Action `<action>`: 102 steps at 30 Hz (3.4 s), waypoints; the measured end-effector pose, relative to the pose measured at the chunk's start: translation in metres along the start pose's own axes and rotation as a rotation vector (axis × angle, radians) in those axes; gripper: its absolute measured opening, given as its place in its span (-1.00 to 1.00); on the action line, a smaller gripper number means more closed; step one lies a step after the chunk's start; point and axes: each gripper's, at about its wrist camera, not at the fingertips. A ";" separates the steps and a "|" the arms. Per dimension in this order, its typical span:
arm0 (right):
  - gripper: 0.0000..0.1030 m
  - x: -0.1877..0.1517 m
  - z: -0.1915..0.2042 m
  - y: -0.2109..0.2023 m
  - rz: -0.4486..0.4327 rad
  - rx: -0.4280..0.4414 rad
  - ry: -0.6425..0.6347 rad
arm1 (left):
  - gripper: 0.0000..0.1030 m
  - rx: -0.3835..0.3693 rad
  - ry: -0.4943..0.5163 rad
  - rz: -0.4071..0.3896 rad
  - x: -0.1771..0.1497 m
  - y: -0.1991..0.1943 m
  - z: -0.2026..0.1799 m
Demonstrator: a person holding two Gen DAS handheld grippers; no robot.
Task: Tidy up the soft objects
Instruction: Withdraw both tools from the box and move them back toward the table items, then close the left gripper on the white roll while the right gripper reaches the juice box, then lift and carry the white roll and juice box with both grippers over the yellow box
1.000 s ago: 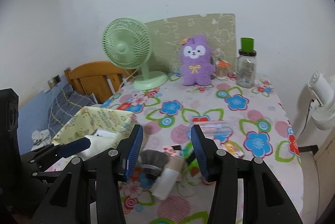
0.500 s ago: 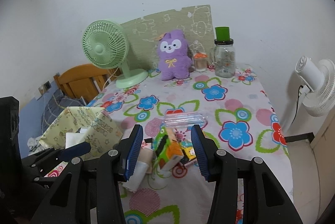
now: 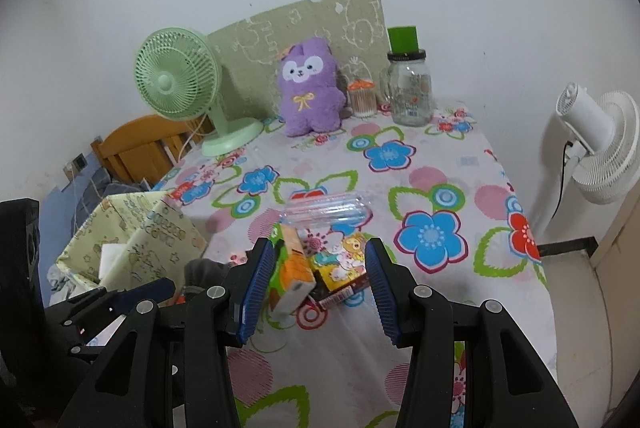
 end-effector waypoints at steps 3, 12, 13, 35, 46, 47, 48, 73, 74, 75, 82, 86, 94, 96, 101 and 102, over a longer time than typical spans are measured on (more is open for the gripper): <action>0.00 -0.002 -0.005 0.007 0.011 -0.002 0.010 | 0.34 -0.001 0.002 0.017 -0.002 0.007 -0.002; 0.00 -0.008 -0.011 0.026 0.054 0.002 0.011 | 0.34 0.001 -0.011 0.081 -0.012 0.030 -0.001; 0.00 -0.009 -0.011 0.028 0.058 0.003 0.010 | 0.34 0.001 -0.013 0.086 -0.013 0.032 -0.001; 0.00 -0.014 -0.002 0.065 0.125 0.035 -0.015 | 0.76 0.078 0.009 0.106 -0.026 0.056 0.004; 0.00 -0.014 0.010 0.074 0.137 0.058 -0.033 | -0.47 0.052 -0.025 0.088 -0.022 0.048 0.020; 0.00 -0.014 0.012 0.075 0.137 0.059 -0.035 | -0.49 0.053 -0.019 0.088 -0.022 0.048 0.019; 0.00 -0.014 0.013 0.075 0.138 0.063 -0.038 | -0.52 0.053 -0.015 0.087 -0.023 0.047 0.018; -0.29 -0.023 0.027 0.098 0.209 0.049 -0.084 | -0.57 -0.014 -0.064 0.091 -0.019 0.045 0.027; -0.30 -0.023 0.027 0.098 0.209 0.048 -0.087 | -0.57 -0.014 -0.065 0.090 -0.018 0.044 0.027; -0.33 -0.023 0.028 0.099 0.210 0.049 -0.090 | -0.57 -0.013 -0.065 0.089 -0.018 0.045 0.027; -0.53 -0.023 0.033 0.098 0.213 0.049 -0.104 | -0.57 -0.011 -0.068 0.080 -0.019 0.040 0.029; -0.56 -0.023 0.039 0.096 0.204 0.036 -0.124 | -0.59 -0.012 -0.063 0.070 -0.019 0.037 0.029; -0.57 -0.016 0.039 0.084 0.164 0.036 -0.107 | -0.59 -0.016 -0.069 0.059 -0.017 0.032 0.030; -0.57 -0.014 0.038 0.081 0.151 0.033 -0.106 | -0.59 -0.018 -0.069 0.057 -0.018 0.031 0.030; -0.57 -0.013 0.038 0.075 0.141 0.035 -0.104 | -0.59 -0.021 -0.065 0.042 -0.016 0.024 0.029; -0.57 -0.013 0.038 0.074 0.139 0.034 -0.103 | -0.59 -0.021 -0.064 0.038 -0.016 0.023 0.029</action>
Point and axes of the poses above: each gripper's, at about its wrist camera, not at the fingertips, and y roughly the way its jaws point, z to its left, x to its top, and after that the axes turned 3 degrees about y, right-handed
